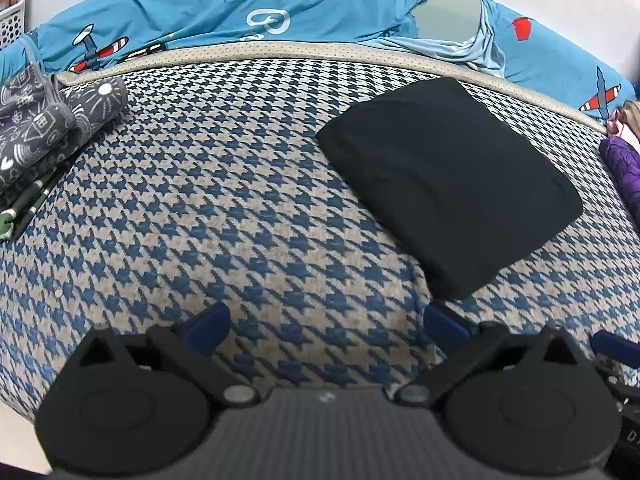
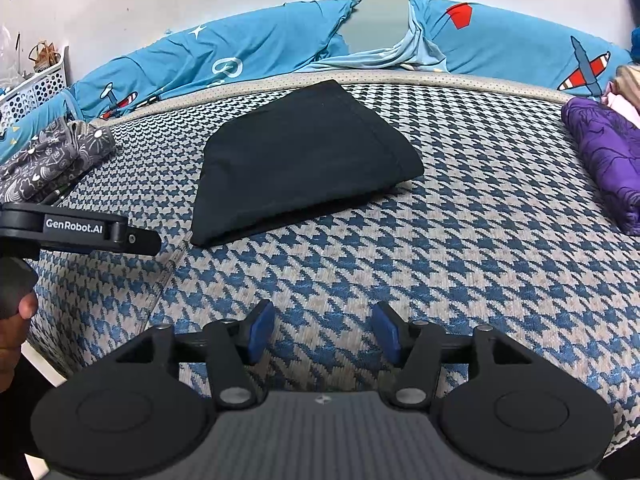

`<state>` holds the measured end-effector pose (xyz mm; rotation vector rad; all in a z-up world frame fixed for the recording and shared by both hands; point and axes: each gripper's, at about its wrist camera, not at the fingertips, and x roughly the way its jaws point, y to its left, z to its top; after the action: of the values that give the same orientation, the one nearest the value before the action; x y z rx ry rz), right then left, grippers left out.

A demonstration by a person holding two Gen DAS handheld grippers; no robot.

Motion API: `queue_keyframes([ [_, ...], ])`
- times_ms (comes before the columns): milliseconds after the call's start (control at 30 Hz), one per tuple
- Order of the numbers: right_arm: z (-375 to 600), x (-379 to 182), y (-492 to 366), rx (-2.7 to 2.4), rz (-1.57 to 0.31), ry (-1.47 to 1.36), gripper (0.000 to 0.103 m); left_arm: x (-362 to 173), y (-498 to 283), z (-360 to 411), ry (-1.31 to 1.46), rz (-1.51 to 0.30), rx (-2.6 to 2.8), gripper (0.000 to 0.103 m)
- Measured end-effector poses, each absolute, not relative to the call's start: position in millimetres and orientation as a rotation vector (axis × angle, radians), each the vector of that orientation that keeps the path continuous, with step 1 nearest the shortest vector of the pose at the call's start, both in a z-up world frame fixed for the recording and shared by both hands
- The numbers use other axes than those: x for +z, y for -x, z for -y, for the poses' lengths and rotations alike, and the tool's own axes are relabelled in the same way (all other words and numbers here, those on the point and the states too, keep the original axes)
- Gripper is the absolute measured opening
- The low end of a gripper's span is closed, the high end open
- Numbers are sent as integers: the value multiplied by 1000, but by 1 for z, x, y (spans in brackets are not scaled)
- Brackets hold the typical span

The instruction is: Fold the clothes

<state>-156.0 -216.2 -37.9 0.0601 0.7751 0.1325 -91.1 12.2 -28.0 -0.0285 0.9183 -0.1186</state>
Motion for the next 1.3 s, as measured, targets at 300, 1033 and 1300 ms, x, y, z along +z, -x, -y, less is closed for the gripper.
queue_keyframes([
  [300, 219, -36, 159, 119, -769, -80, 54, -27, 97, -11, 17, -910, -104, 103],
  [1033, 218, -34, 146, 118, -779, -118, 55, -23, 94, -10, 7, -919, -72, 103],
  [1300, 218, -28, 132, 153, -797, -112, 55, -24, 92, -9, -1, -927, -57, 103],
])
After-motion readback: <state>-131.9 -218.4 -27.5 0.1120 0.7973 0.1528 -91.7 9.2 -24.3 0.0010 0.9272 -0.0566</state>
